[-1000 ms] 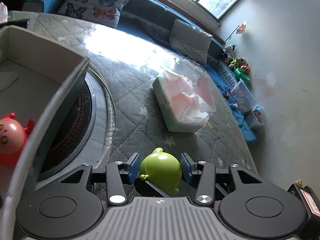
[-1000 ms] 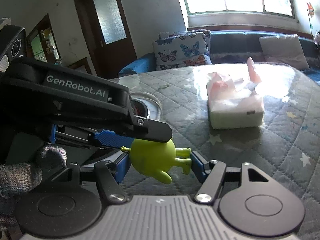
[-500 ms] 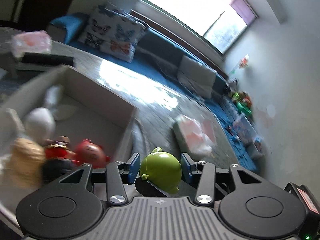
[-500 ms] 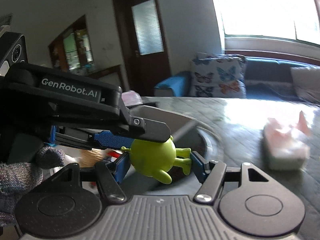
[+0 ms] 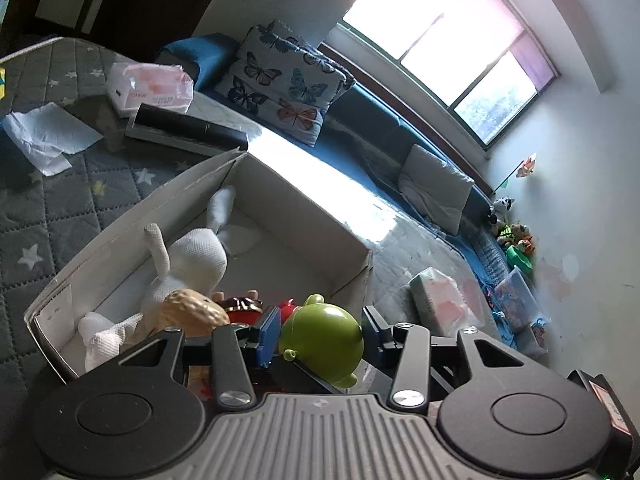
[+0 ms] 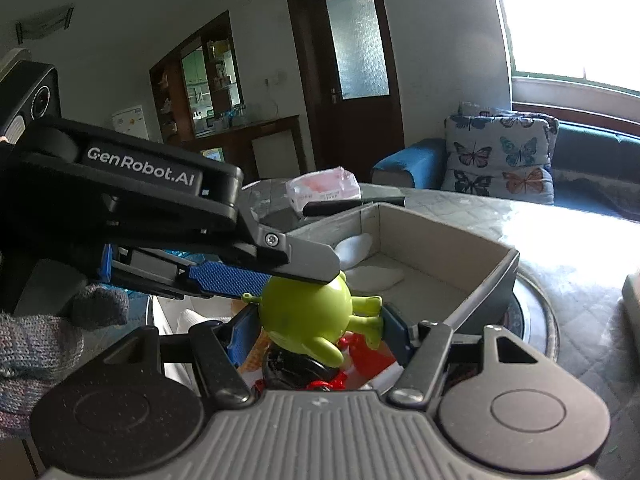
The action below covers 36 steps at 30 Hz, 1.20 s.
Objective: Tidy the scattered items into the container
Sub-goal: 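Lift the green alien with the left gripper and carry it over the box, then lower the green alien into the box beside the pig and open the left gripper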
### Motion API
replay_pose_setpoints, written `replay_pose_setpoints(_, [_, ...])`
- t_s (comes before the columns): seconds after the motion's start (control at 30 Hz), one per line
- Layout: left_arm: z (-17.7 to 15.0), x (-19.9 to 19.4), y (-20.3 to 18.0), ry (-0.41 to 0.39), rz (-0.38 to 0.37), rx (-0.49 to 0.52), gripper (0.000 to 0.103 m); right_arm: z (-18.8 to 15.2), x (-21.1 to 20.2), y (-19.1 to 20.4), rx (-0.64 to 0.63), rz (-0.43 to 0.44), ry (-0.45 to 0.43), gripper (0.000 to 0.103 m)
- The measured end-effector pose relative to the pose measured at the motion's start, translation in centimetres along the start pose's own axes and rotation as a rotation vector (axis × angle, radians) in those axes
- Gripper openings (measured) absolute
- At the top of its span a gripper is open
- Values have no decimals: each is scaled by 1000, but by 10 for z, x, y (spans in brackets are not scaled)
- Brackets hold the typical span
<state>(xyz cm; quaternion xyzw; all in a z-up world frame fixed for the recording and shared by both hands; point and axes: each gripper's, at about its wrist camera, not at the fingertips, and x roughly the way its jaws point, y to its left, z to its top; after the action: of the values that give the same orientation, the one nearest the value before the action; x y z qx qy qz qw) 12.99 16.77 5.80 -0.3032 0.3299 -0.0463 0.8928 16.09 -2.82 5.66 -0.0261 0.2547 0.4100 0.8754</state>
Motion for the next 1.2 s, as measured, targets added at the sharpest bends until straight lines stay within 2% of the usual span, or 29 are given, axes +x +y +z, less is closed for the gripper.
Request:
replay_pose_setpoints(0.57, [-5, 8, 3, 16, 8, -6, 47, -12, 7, -4, -12, 9, 25, 67])
replay_pose_setpoints(1.2, [-9, 2, 3, 20, 11, 4, 47, -13, -1, -1, -19, -1, 12, 67])
